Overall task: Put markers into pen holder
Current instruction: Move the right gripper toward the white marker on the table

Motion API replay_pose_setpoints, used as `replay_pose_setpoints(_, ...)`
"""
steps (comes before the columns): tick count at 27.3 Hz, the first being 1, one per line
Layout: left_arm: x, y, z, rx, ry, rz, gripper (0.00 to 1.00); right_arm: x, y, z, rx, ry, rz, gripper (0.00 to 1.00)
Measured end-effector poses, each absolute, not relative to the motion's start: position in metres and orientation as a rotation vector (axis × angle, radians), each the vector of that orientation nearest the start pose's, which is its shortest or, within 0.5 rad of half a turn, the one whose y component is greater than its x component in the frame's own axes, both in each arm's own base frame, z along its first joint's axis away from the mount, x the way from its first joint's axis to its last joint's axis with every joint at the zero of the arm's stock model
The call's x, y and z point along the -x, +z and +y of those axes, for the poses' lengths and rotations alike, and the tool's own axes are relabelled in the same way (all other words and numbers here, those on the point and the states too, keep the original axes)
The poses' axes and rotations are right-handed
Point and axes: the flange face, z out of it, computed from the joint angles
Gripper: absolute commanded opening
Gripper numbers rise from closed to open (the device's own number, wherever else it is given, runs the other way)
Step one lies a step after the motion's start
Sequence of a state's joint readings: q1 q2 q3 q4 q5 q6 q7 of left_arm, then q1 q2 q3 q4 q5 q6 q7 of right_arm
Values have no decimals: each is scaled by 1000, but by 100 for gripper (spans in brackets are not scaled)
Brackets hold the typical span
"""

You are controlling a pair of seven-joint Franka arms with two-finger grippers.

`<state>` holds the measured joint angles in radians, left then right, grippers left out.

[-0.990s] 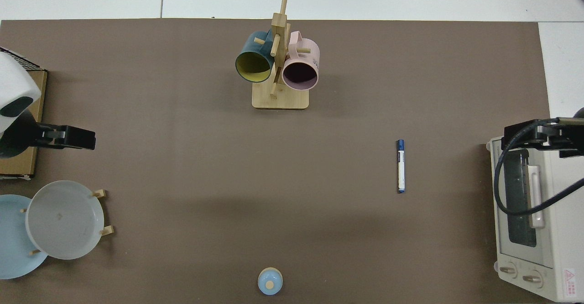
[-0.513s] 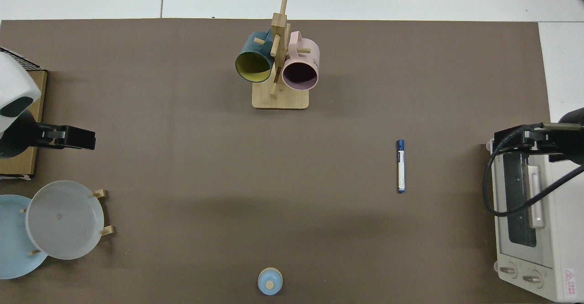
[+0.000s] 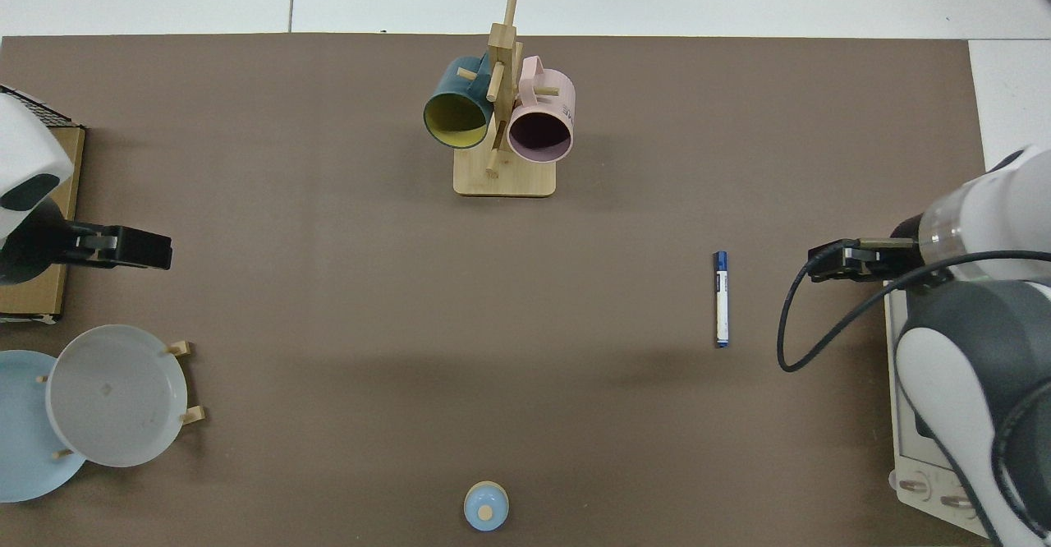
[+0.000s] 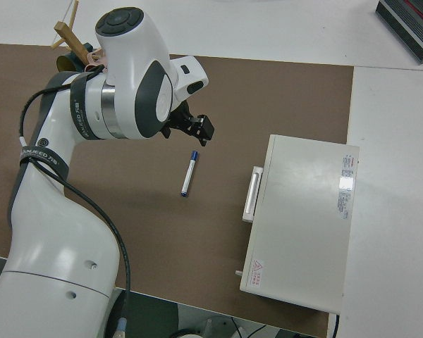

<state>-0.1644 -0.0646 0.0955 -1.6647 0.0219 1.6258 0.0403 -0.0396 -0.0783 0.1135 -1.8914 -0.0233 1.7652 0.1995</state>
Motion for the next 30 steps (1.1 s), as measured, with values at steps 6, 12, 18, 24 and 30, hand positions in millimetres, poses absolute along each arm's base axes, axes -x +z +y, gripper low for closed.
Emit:
replay_pose_setpoints(6, -538, 620, -33, 3121, -40, 172, 100, -539, 477, 48, 3169, 74, 161, 100)
replay_pose_setpoints(12, -538, 620, -33, 3121, -40, 172, 100, -555, 426, 47, 3158, 63, 160, 100)
replay_pose_setpoints(18, -538, 620, -33, 3121, -40, 172, 100, -567, 383, 61, 3145, 43, 173, 100)
replay_pose_setpoints(24, -538, 620, -33, 3121, -40, 172, 100, -573, 346, 77, 3124, 61, 196, 99)
replay_pose_setpoints(30, -538, 620, -33, 3121, -40, 172, 100, -579, 311, 76, 3101, 91, 227, 97)
